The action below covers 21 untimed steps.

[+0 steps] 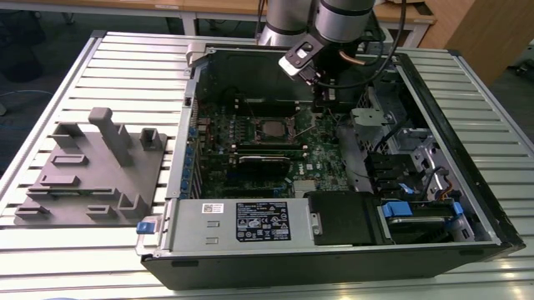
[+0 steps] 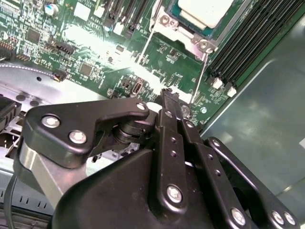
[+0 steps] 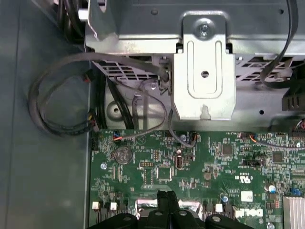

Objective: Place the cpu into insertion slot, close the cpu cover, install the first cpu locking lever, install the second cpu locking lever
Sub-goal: 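Close the cpu cover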

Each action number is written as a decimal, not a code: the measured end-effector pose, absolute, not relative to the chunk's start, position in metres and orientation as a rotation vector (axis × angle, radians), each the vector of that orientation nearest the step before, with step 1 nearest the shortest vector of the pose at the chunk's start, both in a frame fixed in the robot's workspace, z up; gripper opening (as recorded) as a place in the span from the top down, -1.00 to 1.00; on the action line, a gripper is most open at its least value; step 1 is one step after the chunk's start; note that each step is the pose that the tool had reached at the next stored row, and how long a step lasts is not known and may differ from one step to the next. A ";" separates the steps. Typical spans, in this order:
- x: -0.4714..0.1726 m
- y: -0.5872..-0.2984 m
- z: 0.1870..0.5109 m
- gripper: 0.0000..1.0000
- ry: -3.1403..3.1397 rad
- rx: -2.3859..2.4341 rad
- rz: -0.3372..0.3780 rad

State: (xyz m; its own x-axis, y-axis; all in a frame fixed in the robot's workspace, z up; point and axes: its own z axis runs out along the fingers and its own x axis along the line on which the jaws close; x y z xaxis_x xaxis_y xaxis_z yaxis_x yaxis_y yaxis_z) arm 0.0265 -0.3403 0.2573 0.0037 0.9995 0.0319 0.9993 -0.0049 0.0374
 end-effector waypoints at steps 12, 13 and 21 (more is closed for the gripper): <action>0.040 -0.340 0.256 0.79 2.213 2.223 0.076; 0.040 -0.340 0.256 0.79 2.214 2.223 0.076; 0.041 -0.340 0.248 0.79 2.213 2.223 0.076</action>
